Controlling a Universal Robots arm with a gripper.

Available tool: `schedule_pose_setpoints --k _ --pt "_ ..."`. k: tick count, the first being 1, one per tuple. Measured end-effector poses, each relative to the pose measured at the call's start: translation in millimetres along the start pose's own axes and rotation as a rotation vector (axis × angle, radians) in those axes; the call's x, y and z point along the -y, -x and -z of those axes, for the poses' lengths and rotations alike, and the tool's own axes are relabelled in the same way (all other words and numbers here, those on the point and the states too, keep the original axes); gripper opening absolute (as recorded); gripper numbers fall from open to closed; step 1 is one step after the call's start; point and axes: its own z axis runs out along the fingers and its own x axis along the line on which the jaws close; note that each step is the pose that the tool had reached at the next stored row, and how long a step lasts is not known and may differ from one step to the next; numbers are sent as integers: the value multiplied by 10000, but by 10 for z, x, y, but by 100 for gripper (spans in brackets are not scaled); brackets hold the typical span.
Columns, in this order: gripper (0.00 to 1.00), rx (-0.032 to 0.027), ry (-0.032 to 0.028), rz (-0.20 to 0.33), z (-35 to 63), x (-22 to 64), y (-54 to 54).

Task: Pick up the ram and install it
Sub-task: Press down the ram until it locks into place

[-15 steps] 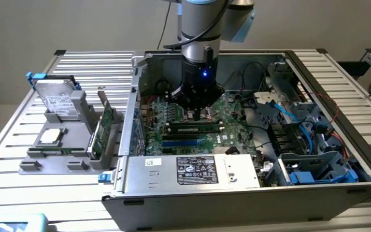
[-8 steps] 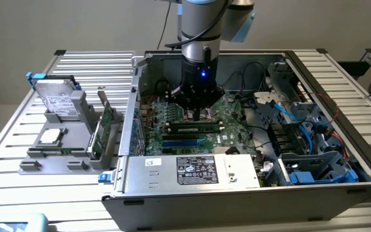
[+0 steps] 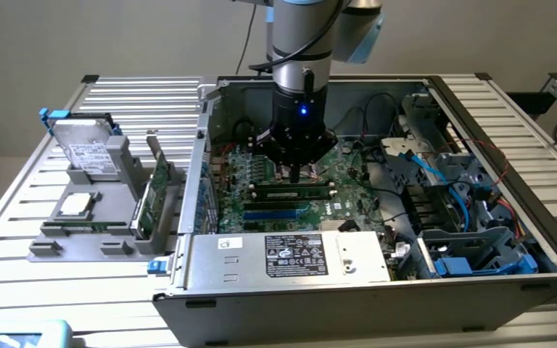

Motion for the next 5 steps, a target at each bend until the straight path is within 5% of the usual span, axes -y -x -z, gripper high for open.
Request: schedule_pose_setpoints --k 5 --pt "11 1 -1 -2 0 0 0"
